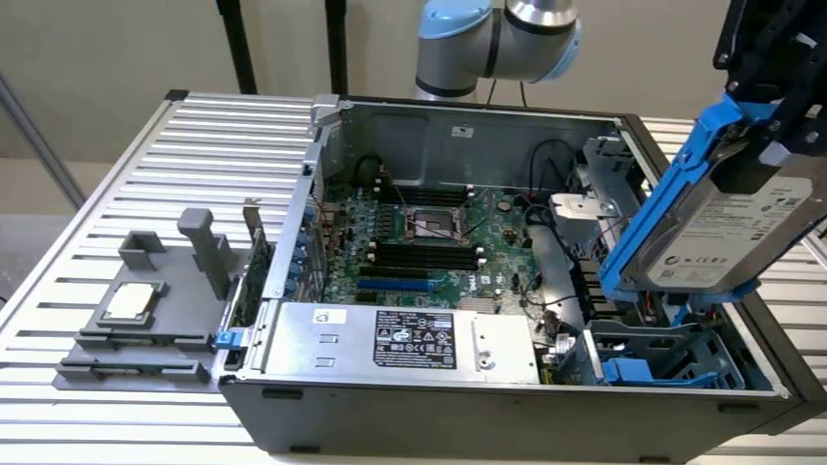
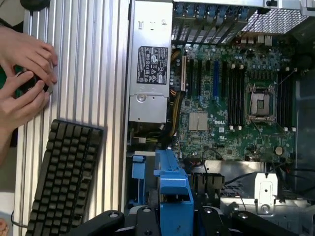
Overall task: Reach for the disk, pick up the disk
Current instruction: 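Pick up the disk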
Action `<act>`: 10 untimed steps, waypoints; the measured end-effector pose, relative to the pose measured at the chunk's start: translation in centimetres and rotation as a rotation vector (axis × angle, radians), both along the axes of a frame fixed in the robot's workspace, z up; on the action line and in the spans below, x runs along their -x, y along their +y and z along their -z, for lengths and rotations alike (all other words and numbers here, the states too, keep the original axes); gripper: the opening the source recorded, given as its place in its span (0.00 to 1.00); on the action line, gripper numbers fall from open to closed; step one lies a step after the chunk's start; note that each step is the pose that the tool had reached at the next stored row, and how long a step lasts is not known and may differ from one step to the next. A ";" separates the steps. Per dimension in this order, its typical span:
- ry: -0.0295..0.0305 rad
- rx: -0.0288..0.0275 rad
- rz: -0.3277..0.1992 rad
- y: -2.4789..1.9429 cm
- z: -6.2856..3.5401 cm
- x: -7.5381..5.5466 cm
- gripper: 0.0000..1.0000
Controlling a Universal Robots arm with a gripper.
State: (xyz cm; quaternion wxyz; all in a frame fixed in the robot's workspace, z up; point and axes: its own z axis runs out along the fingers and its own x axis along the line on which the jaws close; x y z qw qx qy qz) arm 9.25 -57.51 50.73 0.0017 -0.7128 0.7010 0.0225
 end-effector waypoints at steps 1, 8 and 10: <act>0.0000 0.0000 0.000 -0.13 0.00 -0.5 0.33; 0.0003 -0.0001 0.000 -0.43 0.01 -1.5 0.33; 0.0003 -0.0001 0.000 -0.43 0.01 -1.5 0.33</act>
